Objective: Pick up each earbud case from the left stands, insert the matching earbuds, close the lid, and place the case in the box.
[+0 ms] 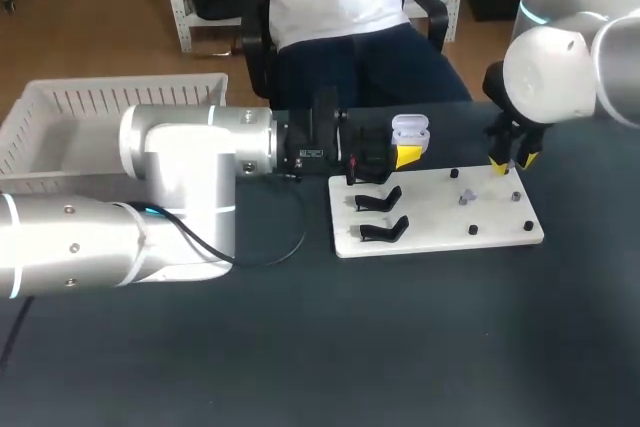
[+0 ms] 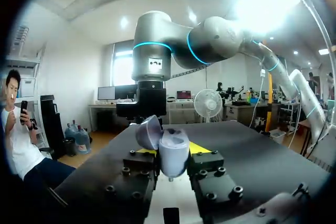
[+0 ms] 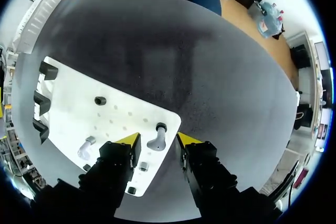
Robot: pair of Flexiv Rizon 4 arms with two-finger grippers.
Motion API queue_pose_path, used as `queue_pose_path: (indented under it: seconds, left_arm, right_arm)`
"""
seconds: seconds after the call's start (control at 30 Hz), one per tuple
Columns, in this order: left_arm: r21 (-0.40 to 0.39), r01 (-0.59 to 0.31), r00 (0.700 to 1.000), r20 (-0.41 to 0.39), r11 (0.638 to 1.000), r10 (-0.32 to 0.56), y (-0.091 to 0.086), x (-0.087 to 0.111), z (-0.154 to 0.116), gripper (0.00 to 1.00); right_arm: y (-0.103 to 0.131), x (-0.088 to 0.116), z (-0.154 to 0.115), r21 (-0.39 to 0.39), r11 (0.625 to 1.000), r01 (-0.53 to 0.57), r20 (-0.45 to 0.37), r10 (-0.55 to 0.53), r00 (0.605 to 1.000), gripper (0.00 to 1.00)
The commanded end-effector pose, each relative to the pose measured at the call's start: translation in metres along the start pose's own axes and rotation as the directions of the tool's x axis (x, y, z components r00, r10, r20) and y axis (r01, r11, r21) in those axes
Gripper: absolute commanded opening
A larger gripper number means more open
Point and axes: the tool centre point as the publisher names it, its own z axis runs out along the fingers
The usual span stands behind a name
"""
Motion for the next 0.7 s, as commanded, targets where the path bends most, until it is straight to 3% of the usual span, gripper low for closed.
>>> queue_pose_path:
  seconds: [0.03, 0.43, 0.63, 0.7]
  left_arm:
    - [0.005, 0.002, 1.0, -0.003, 1.0, -0.002, 0.0019, -0.0004, 0.0005, 0.0]
    - [0.005, 0.002, 1.0, -0.003, 1.0, -0.002, 0.0019, -0.0004, 0.0005, 0.0]
    - [0.005, 0.002, 1.0, -0.003, 1.0, -0.002, 0.0019, -0.0004, 0.0005, 0.0]
    - [0.005, 0.002, 1.0, -0.003, 1.0, -0.002, 0.0019, -0.0004, 0.0005, 0.0]
  right_arm:
    - [-0.001, 0.0017, 0.0008, 0.004, 1.0, -0.002, 0.008, 0.002, 1.0, 0.42]
    - [-0.0006, -0.0016, 0.0052, -0.005, 1.0, -0.001, 0.009, 0.001, 1.0, 0.41]
    - [-0.0001, -0.0034, 0.0044, -0.001, 1.0, -0.003, 0.008, 0.003, 1.0, 0.3]
    - [-0.001, -0.0037, 0.0047, 0.005, 1.0, -0.006, 0.003, 0.006, 1.0, 0.19]
